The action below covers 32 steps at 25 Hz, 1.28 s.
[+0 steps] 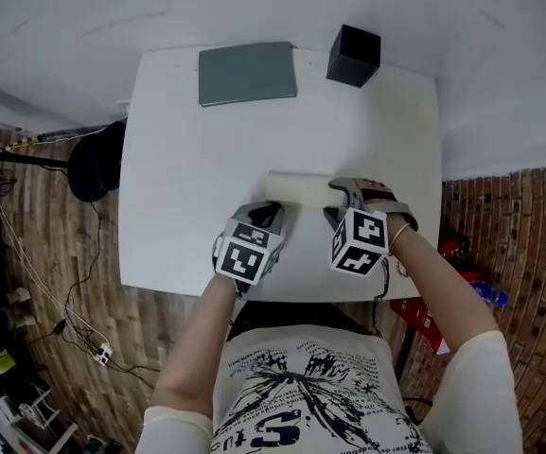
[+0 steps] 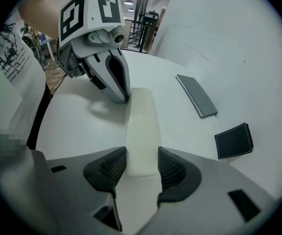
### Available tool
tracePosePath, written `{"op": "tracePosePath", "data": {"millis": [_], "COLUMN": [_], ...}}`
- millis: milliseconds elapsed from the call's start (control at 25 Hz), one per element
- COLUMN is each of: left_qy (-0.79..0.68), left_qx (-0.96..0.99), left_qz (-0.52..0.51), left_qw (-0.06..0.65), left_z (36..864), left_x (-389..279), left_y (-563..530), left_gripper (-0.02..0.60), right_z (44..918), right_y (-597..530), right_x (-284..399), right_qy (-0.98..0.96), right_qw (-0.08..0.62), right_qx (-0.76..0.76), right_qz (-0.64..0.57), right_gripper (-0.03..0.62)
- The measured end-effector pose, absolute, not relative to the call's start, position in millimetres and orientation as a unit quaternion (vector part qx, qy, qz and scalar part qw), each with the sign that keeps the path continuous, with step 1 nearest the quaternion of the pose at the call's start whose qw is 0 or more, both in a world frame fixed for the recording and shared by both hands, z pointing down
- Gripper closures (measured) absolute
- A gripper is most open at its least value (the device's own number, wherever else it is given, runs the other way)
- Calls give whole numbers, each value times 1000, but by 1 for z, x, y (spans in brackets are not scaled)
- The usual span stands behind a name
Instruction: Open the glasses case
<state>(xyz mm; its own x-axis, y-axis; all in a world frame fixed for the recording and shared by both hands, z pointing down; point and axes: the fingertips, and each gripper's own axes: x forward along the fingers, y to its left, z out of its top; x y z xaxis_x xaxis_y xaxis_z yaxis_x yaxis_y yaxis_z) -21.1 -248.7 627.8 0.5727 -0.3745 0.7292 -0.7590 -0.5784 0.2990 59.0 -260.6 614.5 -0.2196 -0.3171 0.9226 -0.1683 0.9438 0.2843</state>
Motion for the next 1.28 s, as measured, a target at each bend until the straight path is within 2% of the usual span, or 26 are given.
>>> {"op": "tracePosePath", "data": {"millis": [640, 1000, 1280], "left_qy": [-325, -329, -339], "left_qx": [828, 810, 806], "left_qz": [328, 338, 337], "left_qw": [319, 349, 350], "left_z": [626, 627, 628], "left_x": [-21, -20, -19], "left_y": [-249, -254, -258], "left_gripper": [568, 568, 568], "right_z": [584, 586, 591], "right_y": [-286, -323, -340], "right_x": [59, 62, 64], "right_qy": [-796, -800, -809], "right_qw": [576, 575, 568], "right_qx": [180, 166, 147], "right_qz": [-53, -53, -35], "right_gripper": [536, 564, 562]}}
